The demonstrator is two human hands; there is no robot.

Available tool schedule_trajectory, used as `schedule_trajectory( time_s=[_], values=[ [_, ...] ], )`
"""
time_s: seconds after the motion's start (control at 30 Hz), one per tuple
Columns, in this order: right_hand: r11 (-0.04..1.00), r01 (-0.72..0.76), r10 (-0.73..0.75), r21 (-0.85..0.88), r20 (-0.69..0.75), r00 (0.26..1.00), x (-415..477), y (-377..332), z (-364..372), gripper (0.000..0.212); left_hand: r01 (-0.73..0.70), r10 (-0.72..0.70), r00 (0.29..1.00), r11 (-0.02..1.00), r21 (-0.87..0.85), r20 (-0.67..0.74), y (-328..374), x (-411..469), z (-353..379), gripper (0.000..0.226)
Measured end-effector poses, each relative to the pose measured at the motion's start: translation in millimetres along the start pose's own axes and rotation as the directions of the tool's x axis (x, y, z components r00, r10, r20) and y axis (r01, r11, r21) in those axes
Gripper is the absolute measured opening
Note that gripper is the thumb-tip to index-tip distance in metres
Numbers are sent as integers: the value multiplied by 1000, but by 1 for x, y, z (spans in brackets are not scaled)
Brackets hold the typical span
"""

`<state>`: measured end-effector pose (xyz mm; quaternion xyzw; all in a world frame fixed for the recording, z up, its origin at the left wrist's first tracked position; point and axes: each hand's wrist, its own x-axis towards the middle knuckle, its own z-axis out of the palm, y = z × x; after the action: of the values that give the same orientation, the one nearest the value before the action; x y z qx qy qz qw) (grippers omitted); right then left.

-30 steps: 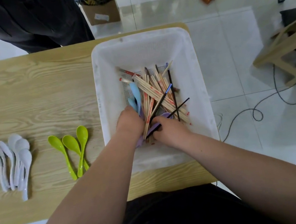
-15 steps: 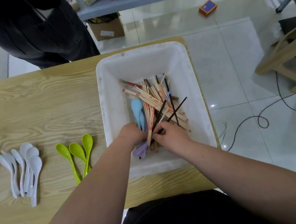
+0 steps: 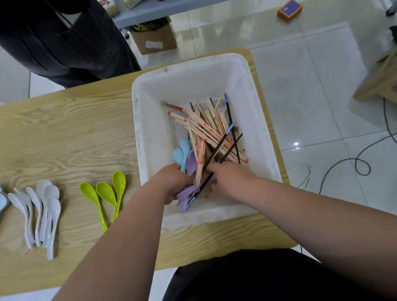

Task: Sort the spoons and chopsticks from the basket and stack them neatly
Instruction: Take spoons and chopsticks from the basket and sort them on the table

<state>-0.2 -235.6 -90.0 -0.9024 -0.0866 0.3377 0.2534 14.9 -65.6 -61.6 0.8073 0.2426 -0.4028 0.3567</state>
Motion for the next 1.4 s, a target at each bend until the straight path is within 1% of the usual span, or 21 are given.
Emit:
schedule_trajectory(
  time_s=[0.07,0.17,0.27,0.3,0.37,0.43,0.53,0.6,0.7,0.77,0.83,0.93,1.0,1.07,1.17,1.23,1.33,1.4],
  values=[
    [1000,26,-26,-10,-2,1000,-1,1,2,30,19,-16,998,998,-54,56,-5,-3,0,5],
    [999,42,-43,-7,-39,998,-2,1,3,27,95,-65,984,979,-180,166,-12,-5,0,28],
    [998,65,-66,-10,-64,996,-6,2,1,27,110,-34,977,927,-359,210,-15,-13,-2,26],
    [997,71,-71,-9,-68,995,-7,2,1,27,118,-23,973,906,-407,231,-16,-14,-3,28],
    [998,70,-70,-10,-74,995,-8,3,0,24,125,21,954,878,-462,298,-19,-16,-6,36],
    [998,58,-58,0,-79,995,-10,3,-2,21,125,50,943,862,-491,330,-19,-21,-9,29],
    [998,57,-57,-1,-84,995,-13,3,-6,22,113,62,956,824,-555,286,-18,-29,-12,15],
    [998,62,-62,-10,-72,995,-15,3,-7,22,103,40,970,824,-557,238,-19,-31,-14,12],
    [998,58,-59,-11,-58,997,-18,0,-7,19,50,13,990,900,-434,140,-19,-39,-11,13],
    [996,77,-79,-45,-56,995,-21,-4,-9,20,7,13,998,939,-345,56,-20,-42,-7,13],
    [988,126,-134,-86,-83,988,-26,-9,-10,29,-10,11,1000,945,-327,0,-23,-43,-5,16],
    [955,248,-268,-160,-113,957,-33,-16,-7,38,-17,2,999,927,-375,-42,-32,-44,-3,18],
    [927,324,-344,-189,-83,935,-37,-22,-2,42,-32,15,999,909,-416,-45,-37,-46,-3,17],
    [907,363,-380,-215,-45,924,-37,-28,5,43,-47,32,999,890,-453,-41,-39,-49,-2,11],
    [904,363,-381,-226,-39,924,-36,-41,6,35,-59,37,998,867,-495,-54,-44,-48,-2,7],
    [895,387,-406,-221,-46,913,-38,-50,1,26,-75,43,996,873,-483,-77,-46,-46,-1,7],
    [890,394,-412,-228,-34,911,-41,-53,-5,19,-97,73,995,883,-459,-71,-46,-46,-2,18],
    [910,362,-384,-203,-83,920,-44,-47,-4,12,-91,73,996,881,-464,-57,-44,-47,-3,23]
  ],
)
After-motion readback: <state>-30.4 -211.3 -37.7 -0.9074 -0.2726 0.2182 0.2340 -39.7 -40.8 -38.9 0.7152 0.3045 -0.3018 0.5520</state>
